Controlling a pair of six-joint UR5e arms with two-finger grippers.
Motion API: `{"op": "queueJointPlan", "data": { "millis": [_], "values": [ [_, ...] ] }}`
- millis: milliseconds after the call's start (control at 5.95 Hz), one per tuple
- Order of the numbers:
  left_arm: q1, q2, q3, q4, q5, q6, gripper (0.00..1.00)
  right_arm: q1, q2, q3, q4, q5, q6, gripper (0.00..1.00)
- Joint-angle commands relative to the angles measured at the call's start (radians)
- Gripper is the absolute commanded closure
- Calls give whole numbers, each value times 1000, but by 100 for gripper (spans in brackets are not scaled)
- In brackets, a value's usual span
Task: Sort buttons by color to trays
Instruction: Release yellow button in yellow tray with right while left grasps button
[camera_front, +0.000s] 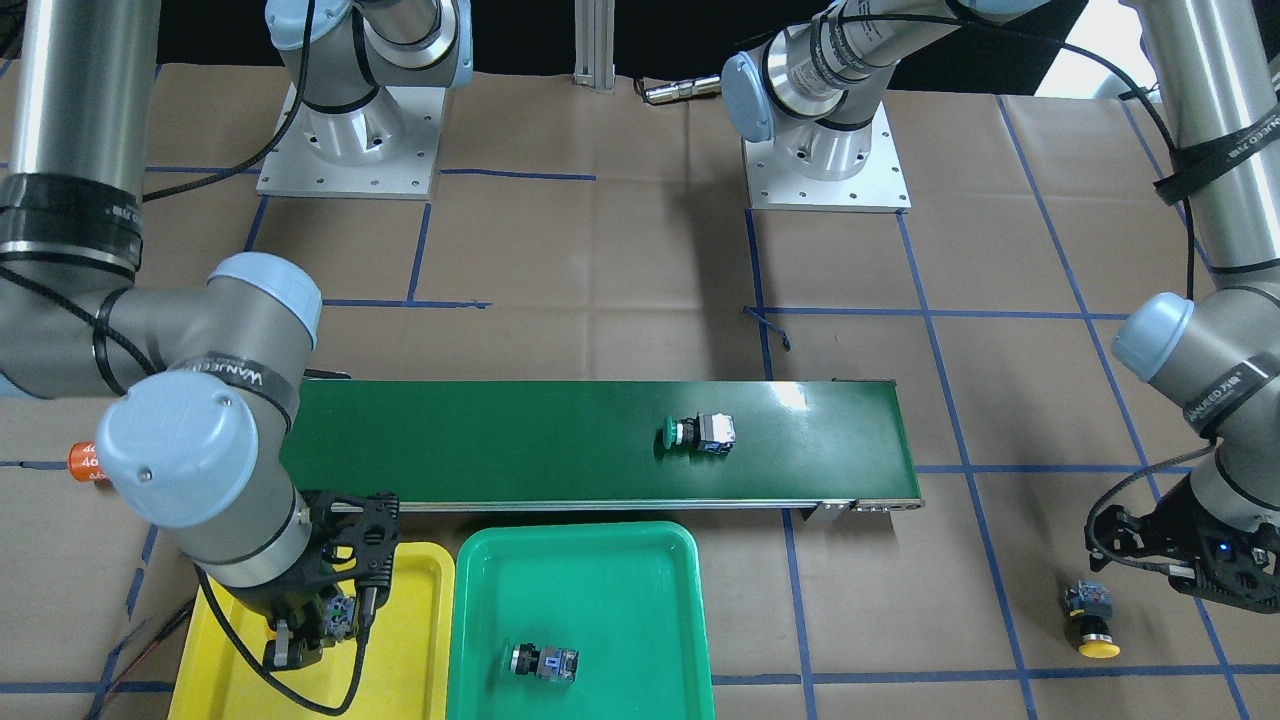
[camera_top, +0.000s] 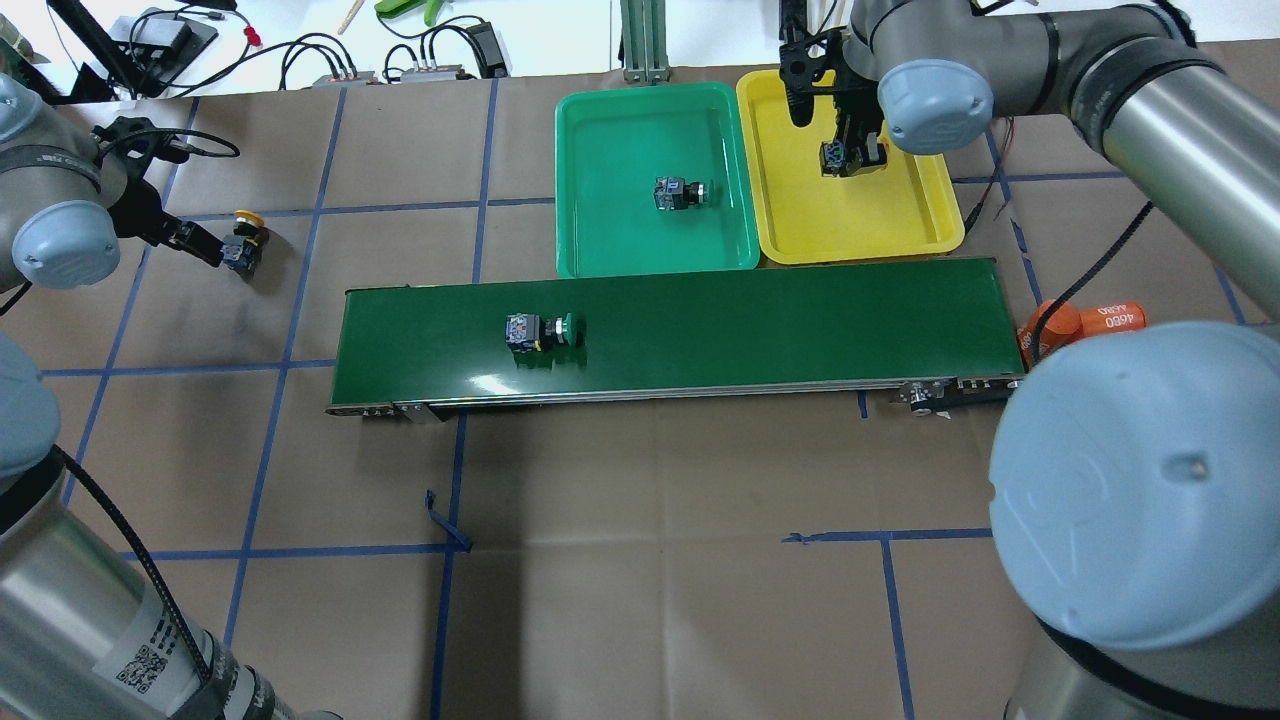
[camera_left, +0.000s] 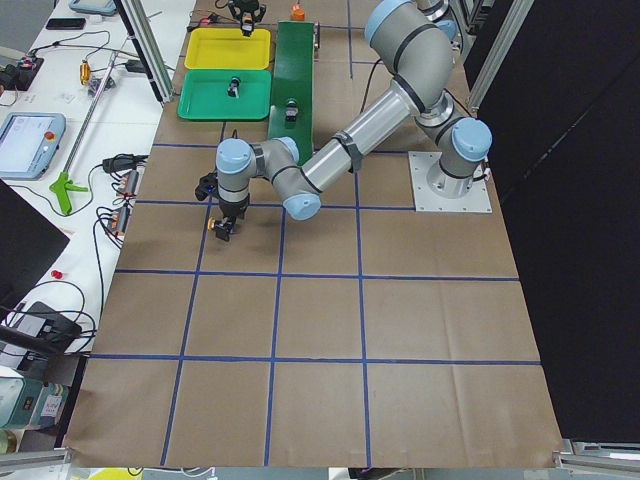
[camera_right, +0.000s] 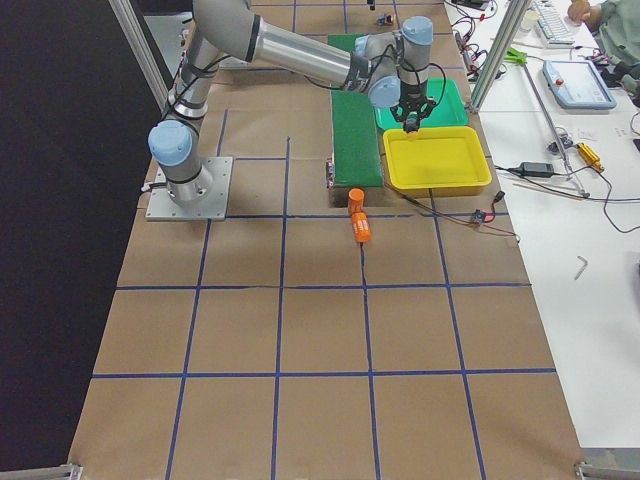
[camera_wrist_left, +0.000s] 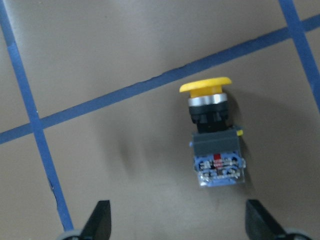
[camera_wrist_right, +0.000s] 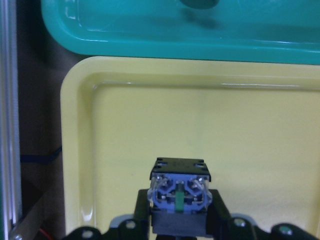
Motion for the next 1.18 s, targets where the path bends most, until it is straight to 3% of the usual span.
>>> {"op": "queueJointPlan", "data": {
  "millis": [0,168,336,504,672,840,1008],
  "values": [
    [-12,-41,46,0,-57,-115,8,0,76,-30,2,65,-10,62],
    [-35,-53,73,-3,-58,-146,8,0,70,-25,5,91,2,11],
    [-43,-63,93,-10,-58,-142,8,0,41,-26,8,108,13,0],
    [-43,-78,101,-24,-61,-121,8,0,-16,-23,81,105,20,0],
    [-43,-101,101,-26,-62,-120,15,0,-82,-22,216,100,48,0],
    [-45,-101,101,-56,-61,-126,30,12,-161,-13,351,102,94,0],
    [-43,-103,101,-67,-59,-128,49,20,-223,37,396,102,112,0]
  ]
}}
